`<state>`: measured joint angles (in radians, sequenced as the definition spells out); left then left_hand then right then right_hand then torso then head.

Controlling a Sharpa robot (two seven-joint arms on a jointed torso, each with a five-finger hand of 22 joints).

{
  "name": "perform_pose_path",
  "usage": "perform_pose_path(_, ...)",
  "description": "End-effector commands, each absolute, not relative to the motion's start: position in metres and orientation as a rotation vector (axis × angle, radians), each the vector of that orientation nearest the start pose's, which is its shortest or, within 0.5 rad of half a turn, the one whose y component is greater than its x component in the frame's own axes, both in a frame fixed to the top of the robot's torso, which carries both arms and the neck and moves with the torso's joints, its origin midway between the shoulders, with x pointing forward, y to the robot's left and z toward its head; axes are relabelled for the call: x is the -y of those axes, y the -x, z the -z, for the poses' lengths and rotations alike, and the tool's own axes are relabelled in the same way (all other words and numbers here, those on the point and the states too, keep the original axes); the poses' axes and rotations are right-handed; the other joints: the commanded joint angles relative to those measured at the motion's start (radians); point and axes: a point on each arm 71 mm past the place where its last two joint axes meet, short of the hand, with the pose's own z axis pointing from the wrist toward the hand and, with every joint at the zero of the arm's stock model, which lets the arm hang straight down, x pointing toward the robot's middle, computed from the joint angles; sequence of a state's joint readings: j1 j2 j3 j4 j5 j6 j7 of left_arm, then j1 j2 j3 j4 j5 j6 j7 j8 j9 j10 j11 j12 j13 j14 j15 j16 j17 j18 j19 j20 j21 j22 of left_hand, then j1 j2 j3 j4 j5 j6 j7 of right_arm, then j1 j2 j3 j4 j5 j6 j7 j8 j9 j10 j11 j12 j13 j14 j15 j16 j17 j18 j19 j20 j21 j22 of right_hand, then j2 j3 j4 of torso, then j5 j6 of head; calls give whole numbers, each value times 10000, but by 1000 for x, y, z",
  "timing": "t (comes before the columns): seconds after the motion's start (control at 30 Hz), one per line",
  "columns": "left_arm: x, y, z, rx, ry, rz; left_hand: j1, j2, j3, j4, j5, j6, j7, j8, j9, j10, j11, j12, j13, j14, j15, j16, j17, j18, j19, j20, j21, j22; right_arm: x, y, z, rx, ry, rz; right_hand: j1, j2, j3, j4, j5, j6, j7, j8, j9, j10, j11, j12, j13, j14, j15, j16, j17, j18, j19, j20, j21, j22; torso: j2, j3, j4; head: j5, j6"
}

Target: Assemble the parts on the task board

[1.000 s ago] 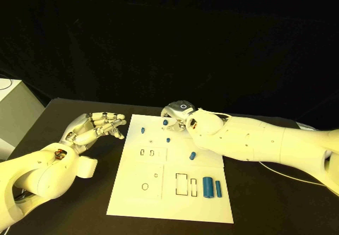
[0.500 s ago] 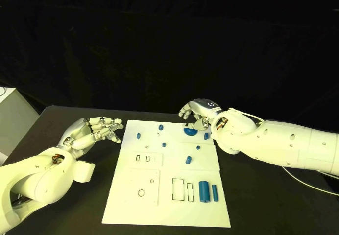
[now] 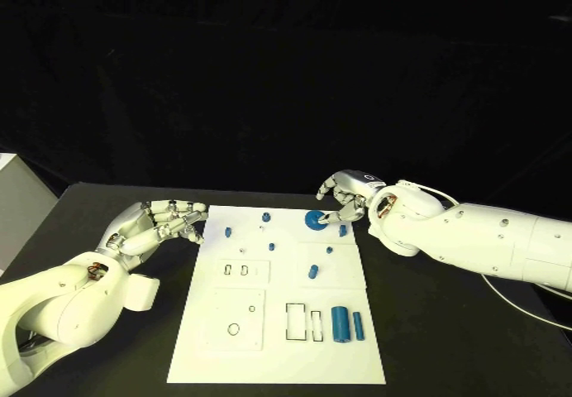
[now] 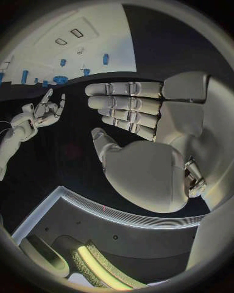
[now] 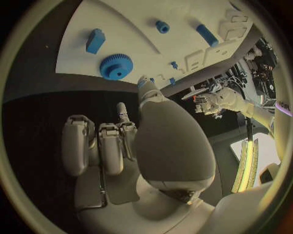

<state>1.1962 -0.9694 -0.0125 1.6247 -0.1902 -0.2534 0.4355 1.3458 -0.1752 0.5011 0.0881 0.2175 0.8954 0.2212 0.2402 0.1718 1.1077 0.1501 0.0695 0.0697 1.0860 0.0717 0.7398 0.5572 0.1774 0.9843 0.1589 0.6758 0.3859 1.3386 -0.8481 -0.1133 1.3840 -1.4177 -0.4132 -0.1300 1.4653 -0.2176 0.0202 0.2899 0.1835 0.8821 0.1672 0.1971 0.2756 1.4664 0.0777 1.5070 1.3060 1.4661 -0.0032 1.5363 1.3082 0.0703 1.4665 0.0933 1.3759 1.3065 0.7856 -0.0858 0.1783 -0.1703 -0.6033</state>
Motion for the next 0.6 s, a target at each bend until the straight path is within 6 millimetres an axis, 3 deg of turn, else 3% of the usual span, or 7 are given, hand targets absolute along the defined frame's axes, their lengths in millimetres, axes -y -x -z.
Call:
perform_pose_path(0.03, -232, -469, 154, -14277, 8551, 16036, -48, 2, 21, -15, -64, -85, 2, -63, 10, -41, -6, -45, 6, -74, -9, 33, 3, 21, -44, -7, 25, 14, 250, -531, 150, -16277, 623, -4381, 16, 110, -120, 14, 42, -76, 4, 47, 7, 362, 59, 132, 1851, 857, 78, 81, 1760, -177, 122, 95, 134, 253, 7, -1, -4, 19, -40)
perform_pose_path(0.1, -232, -469, 155, -14283, 8562, 16016, -52, 10, 24, -11, -64, -88, 6, -65, 10, -47, -2, -45, 6, -88, -7, 33, 0, 20, -58, -5, 26, 16, 250, -533, 154, -16436, 626, -4270, -3, 165, -234, 15, 124, -174, 40, 88, 8, 538, 96, 276, 2073, 958, 123, 228, 2226, -263, 269, 137, 457, 672, 18, 6, 10, 4, -59)
perform_pose_path(0.17, -232, -470, 155, -14289, 8563, 16016, -59, 24, 27, -2, -64, -91, 12, -67, 10, -52, 3, -45, 6, -97, -3, 36, -2, 20, -69, -2, 30, 18, 249, -535, 157, -16584, 632, -4200, -22, 190, -277, 19, 163, -214, 57, 118, 11, 626, 115, 344, 2179, 989, 144, 272, 2370, -293, 320, 160, 575, 825, -1, -20, 58, -38, -91)
perform_pose_path(0.37, -233, -470, 155, -14287, 8579, 15979, -61, 32, 30, 2, -63, -93, 13, -68, 10, -55, 4, -45, 6, -101, -2, 38, -3, 20, -74, 0, 31, 20, 249, -539, 162, -16679, 574, -4066, -51, 299, -272, 9, 349, -150, 50, 277, 49, 938, 120, 566, 2532, 1047, 166, 345, 2626, -373, 456, 195, 880, 1223, 29, 6, 92, -35, -133)
perform_pose_path(0.43, -233, -470, 155, -14290, 8578, 15977, -60, 42, 35, 4, -62, -94, 13, -69, 11, -58, 5, -45, 6, -105, -1, 40, -4, 21, -80, 1, 34, 21, 249, -540, 162, -16639, 543, -4039, -209, 381, -250, 7, 793, -42, 17, 411, 83, 1044, 96, 638, 2648, 1047, 154, 345, 2626, -412, 522, 196, 1031, 1420, 32, 2, 91, -42, -129)
perform_pose_path(0.6, -233, -471, 155, -14313, 8588, 15951, -57, 63, 47, 8, -59, -97, 16, -70, 12, -64, 7, -45, 6, -114, 1, 45, -6, 22, -90, 3, 40, 25, 249, -541, 162, -16508, 501, -4087, -326, 460, -163, 7, 1211, 24, -12, 517, 100, 1044, 70, 638, 2648, 1047, 135, 345, 2626, -430, 546, 185, 1105, 1519, 22, 7, 77, -1, -166)
